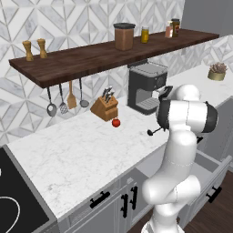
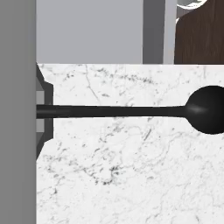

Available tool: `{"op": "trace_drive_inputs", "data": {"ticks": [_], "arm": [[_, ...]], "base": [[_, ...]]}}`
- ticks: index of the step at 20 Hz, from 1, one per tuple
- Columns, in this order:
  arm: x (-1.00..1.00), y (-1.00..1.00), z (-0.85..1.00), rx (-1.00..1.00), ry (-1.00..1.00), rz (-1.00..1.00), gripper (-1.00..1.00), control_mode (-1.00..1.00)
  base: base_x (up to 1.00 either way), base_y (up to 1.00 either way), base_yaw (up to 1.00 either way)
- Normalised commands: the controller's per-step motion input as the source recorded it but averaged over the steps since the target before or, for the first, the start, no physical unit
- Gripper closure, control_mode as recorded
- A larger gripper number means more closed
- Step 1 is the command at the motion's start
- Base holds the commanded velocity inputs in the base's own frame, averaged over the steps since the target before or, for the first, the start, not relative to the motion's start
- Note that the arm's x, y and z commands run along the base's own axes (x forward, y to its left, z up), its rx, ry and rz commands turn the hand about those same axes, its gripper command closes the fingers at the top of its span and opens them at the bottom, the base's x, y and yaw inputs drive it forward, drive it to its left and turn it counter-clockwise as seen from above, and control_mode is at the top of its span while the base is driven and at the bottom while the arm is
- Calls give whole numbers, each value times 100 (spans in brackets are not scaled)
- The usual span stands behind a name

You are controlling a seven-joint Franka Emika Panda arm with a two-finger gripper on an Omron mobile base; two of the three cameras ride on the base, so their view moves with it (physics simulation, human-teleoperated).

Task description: Pick the ladle from the drawer and place it on the counter.

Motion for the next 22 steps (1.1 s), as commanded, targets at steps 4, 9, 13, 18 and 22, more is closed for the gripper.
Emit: {"op": "trace_drive_inputs", "data": {"ticks": [4,9,13,18,22], "arm": [[47,0,-63,0,-10,11,100,-100],[66,15,-41,0,-8,7,-100,-100],[68,22,-4,0,-7,0,-100,-100],[4,1,0,0,-6,0,-100,-100],[-56,0,33,0,-10,6,-100,-100]], "base": [[0,0,0],[0,0,0],[0,0,0],[0,0,0],[0,0,0]]}}
